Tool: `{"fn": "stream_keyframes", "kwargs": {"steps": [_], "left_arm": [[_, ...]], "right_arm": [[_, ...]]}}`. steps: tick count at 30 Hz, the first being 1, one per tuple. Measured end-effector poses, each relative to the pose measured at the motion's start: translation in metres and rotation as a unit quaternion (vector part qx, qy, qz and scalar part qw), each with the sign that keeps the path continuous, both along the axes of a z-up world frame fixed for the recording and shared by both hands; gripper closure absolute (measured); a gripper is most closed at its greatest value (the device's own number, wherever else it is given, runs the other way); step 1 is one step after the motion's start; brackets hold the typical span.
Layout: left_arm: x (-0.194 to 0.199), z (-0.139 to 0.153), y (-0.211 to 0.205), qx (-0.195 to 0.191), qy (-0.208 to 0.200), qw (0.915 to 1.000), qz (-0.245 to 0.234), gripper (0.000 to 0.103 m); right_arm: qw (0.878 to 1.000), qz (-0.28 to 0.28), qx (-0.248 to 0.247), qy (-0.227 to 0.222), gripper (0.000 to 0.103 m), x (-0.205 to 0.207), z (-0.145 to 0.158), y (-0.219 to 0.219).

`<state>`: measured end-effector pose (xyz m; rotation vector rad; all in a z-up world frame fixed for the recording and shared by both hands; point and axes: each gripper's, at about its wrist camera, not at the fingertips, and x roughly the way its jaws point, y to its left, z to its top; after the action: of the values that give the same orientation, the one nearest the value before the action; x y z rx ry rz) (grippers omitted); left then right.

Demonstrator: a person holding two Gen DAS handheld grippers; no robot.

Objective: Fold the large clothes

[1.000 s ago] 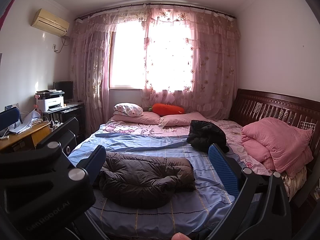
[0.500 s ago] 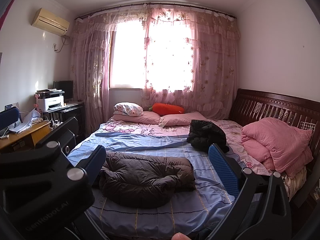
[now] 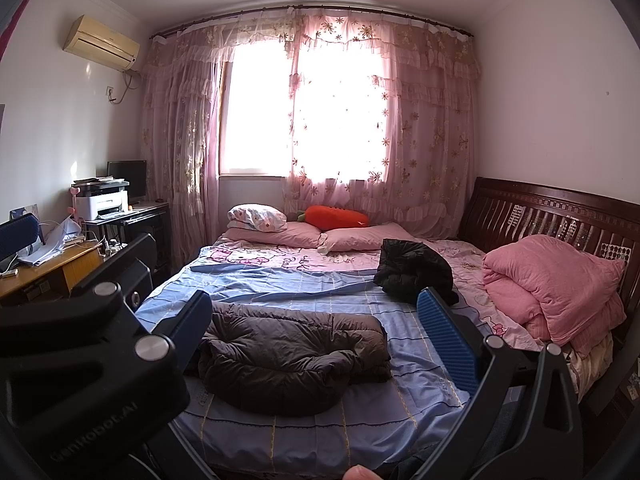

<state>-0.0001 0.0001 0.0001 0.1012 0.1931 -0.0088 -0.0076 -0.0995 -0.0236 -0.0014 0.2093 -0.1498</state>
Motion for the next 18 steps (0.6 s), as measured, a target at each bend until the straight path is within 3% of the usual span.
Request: {"fn": "stream_keyframes", "kwargs": {"steps": [18], "left_arm": [[0.0024, 0.0038, 0.0033, 0.0, 0.002, 1.0, 0.0, 0.002]], "right_arm": [[1.0, 0.001, -0.001, 0.002, 0.001, 0.001, -0.0067, -0.002]]}}
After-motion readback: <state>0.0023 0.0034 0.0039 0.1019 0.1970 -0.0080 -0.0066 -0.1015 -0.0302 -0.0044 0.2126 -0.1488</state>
